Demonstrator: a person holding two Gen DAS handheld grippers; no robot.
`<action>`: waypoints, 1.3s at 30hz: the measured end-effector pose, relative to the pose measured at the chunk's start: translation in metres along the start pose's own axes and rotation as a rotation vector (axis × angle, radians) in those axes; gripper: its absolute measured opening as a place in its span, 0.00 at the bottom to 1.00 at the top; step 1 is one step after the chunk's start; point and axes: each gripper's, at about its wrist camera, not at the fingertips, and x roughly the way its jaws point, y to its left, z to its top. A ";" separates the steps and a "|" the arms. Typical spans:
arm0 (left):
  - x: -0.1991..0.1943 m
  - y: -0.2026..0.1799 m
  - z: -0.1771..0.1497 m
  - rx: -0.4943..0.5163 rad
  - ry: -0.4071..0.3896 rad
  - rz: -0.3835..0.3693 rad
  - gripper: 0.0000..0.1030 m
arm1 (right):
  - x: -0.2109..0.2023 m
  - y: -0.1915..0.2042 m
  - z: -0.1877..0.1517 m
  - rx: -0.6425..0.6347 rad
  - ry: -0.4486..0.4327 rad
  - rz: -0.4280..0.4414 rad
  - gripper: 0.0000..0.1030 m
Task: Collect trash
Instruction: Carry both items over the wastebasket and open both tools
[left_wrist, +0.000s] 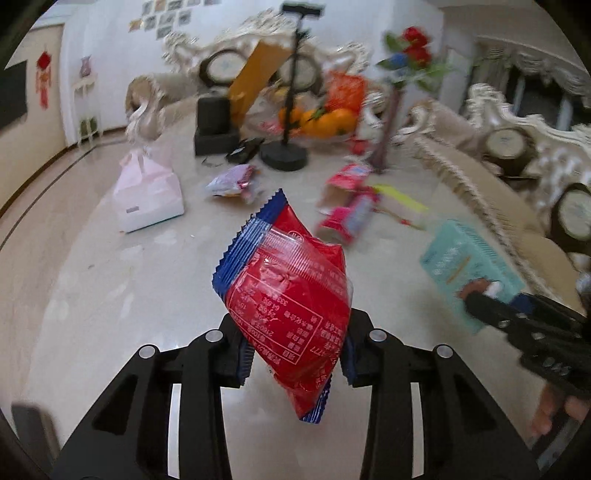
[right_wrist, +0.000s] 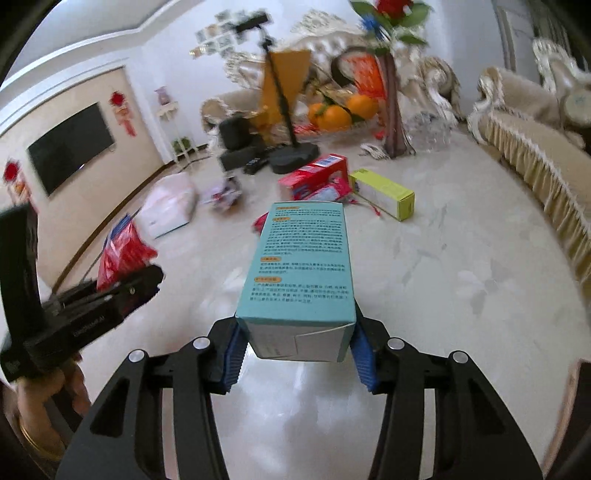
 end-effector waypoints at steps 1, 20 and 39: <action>-0.014 -0.003 -0.008 0.004 -0.012 -0.019 0.36 | -0.013 0.006 -0.009 -0.022 -0.008 0.007 0.45; -0.104 -0.080 -0.264 0.094 0.338 -0.212 0.36 | -0.121 0.032 -0.233 0.013 0.334 0.108 0.45; 0.011 -0.067 -0.359 0.059 0.687 -0.189 0.69 | 0.002 0.015 -0.306 0.037 0.642 0.034 0.47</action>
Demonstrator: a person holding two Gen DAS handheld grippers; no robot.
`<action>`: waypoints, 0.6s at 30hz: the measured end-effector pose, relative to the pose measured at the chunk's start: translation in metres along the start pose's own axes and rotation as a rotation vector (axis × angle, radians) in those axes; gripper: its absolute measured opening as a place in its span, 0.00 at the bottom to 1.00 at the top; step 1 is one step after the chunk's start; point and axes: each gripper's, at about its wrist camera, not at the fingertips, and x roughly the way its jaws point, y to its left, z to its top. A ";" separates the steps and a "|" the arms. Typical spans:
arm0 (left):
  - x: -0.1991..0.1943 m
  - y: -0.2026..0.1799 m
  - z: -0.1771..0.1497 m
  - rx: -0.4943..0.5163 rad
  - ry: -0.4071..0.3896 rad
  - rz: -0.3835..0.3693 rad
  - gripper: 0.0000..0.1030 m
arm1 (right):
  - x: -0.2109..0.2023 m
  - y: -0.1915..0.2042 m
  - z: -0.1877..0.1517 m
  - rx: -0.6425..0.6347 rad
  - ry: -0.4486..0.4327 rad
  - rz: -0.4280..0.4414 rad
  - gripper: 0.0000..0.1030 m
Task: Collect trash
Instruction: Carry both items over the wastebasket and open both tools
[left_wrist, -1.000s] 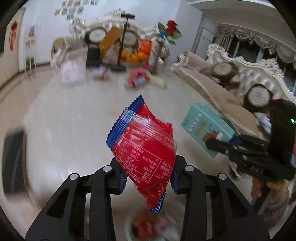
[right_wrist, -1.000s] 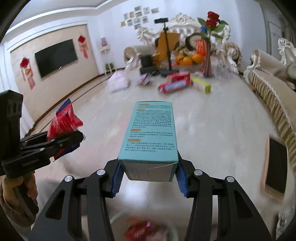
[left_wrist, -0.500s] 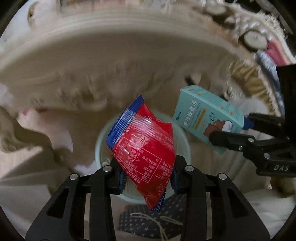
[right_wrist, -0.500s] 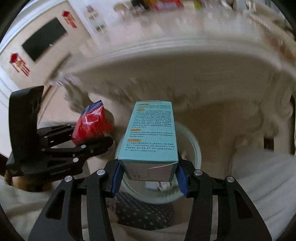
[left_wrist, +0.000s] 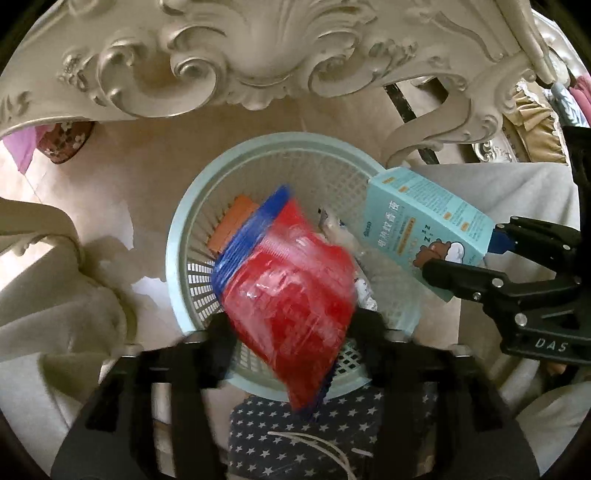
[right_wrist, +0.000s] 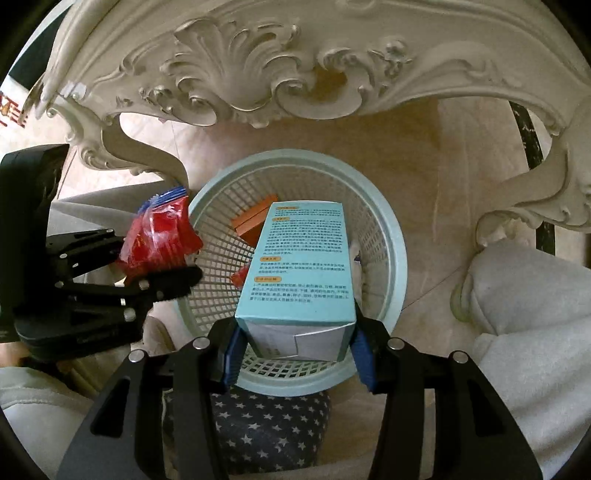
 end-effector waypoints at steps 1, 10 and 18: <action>0.001 -0.002 0.001 0.003 -0.003 0.020 0.81 | 0.001 0.002 0.001 0.004 -0.002 0.009 0.49; -0.017 0.003 -0.001 -0.016 -0.064 0.030 0.88 | -0.022 -0.009 -0.015 -0.016 -0.036 -0.077 0.63; -0.128 -0.012 0.021 0.117 -0.218 -0.148 0.88 | -0.125 0.012 0.018 -0.153 -0.227 0.082 0.63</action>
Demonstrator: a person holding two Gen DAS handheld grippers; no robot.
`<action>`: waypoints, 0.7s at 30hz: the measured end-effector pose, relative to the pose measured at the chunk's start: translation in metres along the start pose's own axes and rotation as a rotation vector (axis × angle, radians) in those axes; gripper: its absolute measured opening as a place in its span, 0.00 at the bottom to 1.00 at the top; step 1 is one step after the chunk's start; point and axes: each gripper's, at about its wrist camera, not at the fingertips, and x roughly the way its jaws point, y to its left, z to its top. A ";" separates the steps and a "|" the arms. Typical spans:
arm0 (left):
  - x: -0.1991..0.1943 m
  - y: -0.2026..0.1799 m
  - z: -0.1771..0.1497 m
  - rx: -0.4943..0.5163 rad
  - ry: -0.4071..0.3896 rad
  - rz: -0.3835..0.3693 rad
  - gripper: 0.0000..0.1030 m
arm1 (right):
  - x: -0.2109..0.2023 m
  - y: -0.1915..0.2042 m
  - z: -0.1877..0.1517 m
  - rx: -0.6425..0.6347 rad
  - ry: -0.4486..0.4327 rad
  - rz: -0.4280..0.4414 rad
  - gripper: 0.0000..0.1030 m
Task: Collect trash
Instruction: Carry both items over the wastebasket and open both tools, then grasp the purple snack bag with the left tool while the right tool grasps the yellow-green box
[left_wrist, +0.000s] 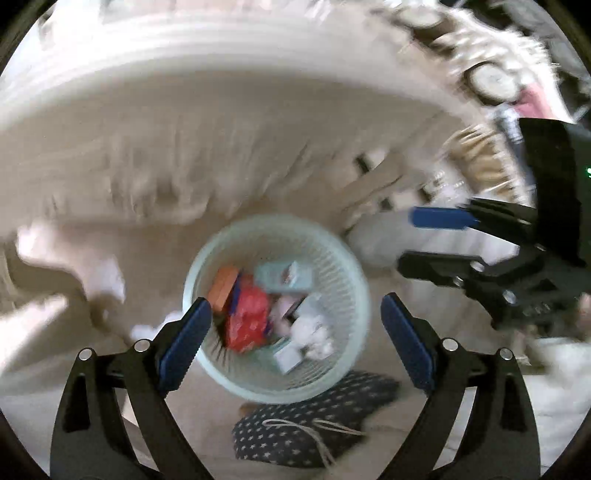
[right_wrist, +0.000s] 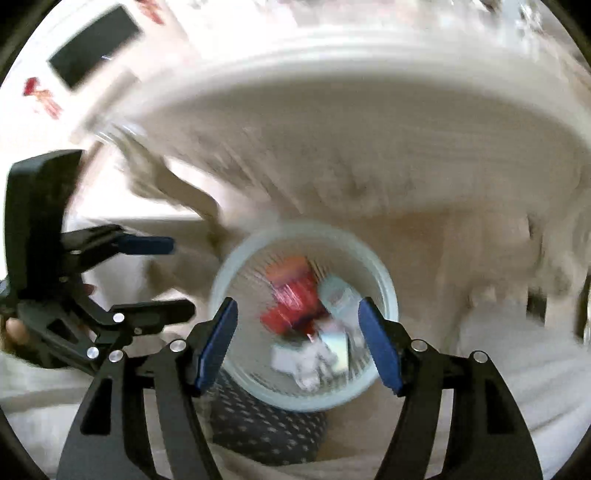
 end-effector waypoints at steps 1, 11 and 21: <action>-0.019 -0.004 0.011 0.032 -0.042 -0.012 0.88 | -0.018 0.002 0.014 -0.025 -0.058 0.008 0.63; -0.112 0.057 0.180 0.098 -0.444 0.342 0.88 | -0.056 -0.064 0.201 -0.066 -0.443 -0.285 0.63; -0.050 0.176 0.373 0.033 -0.393 0.494 0.88 | 0.012 -0.141 0.345 -0.050 -0.344 -0.337 0.63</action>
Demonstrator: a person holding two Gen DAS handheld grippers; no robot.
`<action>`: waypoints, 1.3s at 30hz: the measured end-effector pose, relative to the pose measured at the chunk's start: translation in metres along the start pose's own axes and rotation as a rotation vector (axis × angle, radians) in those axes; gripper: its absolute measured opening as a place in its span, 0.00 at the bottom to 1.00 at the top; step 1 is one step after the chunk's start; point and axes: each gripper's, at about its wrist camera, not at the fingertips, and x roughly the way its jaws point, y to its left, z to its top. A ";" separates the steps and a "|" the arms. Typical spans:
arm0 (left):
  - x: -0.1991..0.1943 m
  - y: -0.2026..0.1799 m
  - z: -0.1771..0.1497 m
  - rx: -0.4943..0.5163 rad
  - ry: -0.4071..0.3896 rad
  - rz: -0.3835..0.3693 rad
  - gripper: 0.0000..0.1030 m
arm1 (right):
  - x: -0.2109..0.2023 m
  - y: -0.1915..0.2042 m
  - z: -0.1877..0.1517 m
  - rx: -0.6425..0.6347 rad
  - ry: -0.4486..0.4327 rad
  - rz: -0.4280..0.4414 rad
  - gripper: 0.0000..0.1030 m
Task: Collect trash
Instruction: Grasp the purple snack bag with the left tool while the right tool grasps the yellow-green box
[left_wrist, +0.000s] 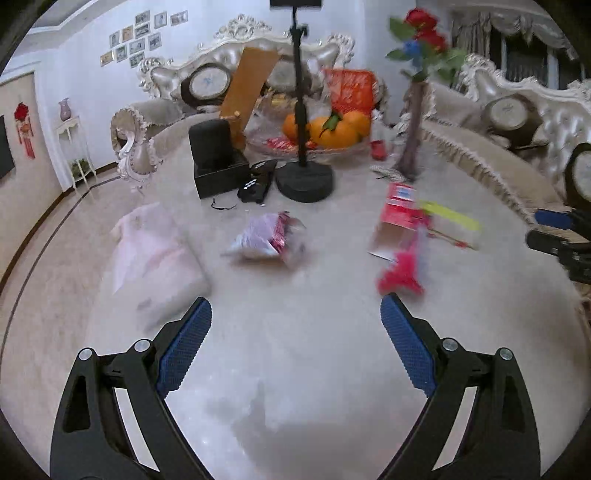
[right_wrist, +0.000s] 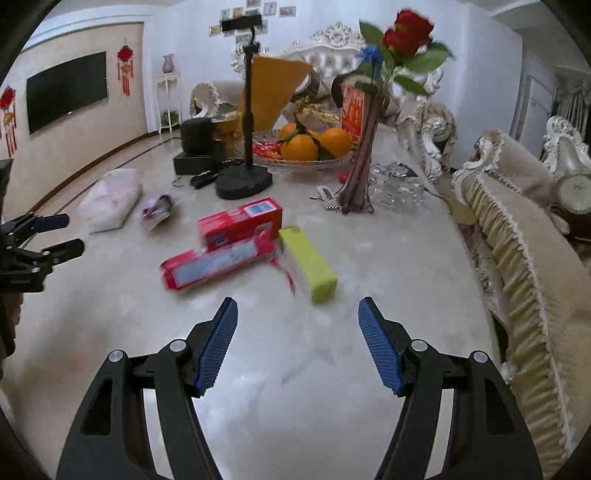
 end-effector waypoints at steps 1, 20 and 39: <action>0.011 0.001 0.006 0.004 0.015 0.009 0.88 | 0.011 -0.005 0.004 0.009 0.022 0.002 0.63; 0.126 0.015 0.049 0.013 0.158 0.111 0.88 | 0.106 -0.017 0.031 -0.002 0.131 -0.021 0.63; 0.052 -0.001 0.034 -0.010 0.074 0.042 0.44 | 0.049 -0.019 0.017 0.177 0.146 0.027 0.26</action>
